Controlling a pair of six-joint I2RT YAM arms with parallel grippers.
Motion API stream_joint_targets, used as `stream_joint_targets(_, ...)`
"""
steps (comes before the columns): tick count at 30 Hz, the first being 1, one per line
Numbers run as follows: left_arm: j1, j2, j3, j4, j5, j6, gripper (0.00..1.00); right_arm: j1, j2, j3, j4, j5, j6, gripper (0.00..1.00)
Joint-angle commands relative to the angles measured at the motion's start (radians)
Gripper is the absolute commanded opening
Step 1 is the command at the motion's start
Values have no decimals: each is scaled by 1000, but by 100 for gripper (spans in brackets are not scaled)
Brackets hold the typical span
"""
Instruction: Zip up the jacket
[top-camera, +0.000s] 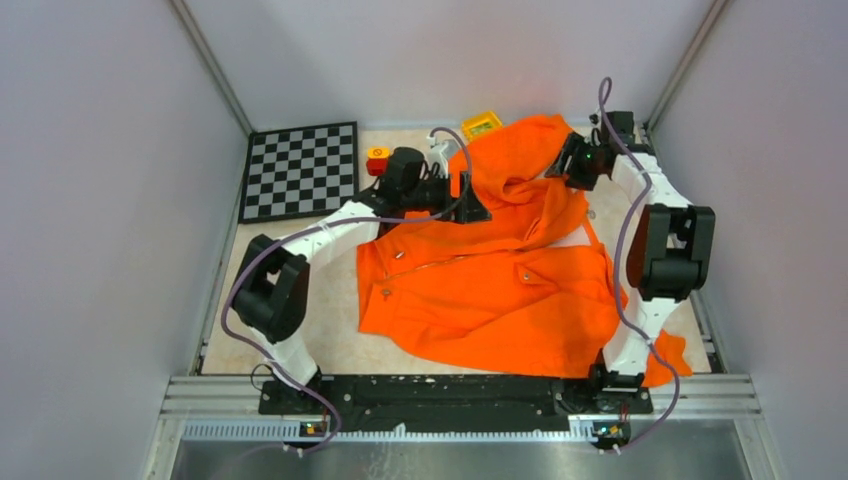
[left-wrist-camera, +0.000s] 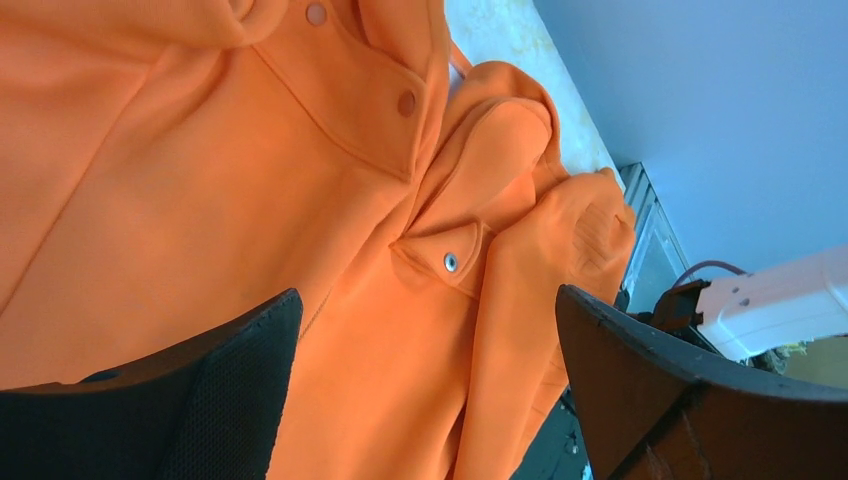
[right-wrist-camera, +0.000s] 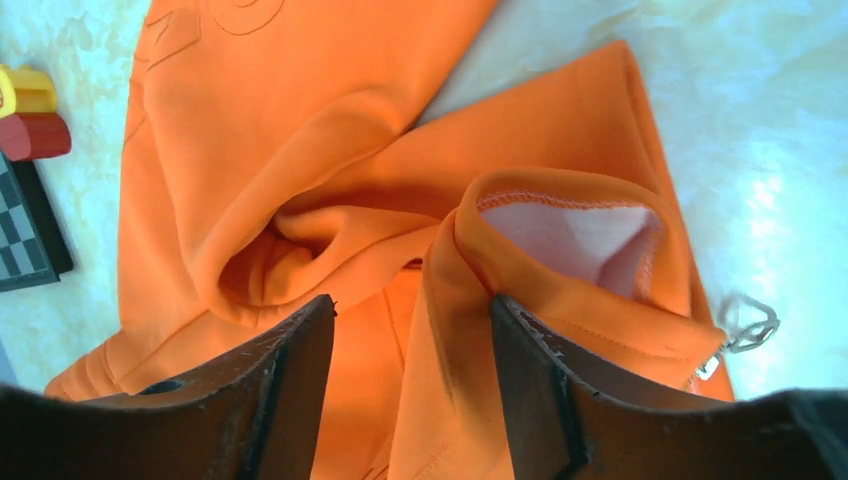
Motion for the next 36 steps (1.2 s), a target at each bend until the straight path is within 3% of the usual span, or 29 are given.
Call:
stream_joint_targets(1,-4,39,90,23,11,2,98,-31,-197,-114,88,59,27,60)
stream_joint_targets(7,-10,114,155,-16,41,-39,97,-191,-301,-418,349,-140,269,57)
stream_joint_targets(12,-47,102,131,21,41,-23,97,-251,-351,-577,493,-143,289,60)
stream_joint_targets(16,-68,97,144,-24,72,4,98,-241,-312,-510,443,-214,238,60)
stream_joint_targets(21,-89,71,131,-114,45,67,98,-260,-393,-598,469,-104,230,63)
stream_joint_targets(28,-117,42,115,-190,-47,229,99,-260,-396,-527,399,-92,188,52)
stream_joint_targets(31,-121,33,104,-196,-57,269,99,-267,-430,-502,317,9,181,53)
stream_joint_targets(36,-122,23,121,-243,-90,318,99,-406,-508,-610,334,10,248,45)
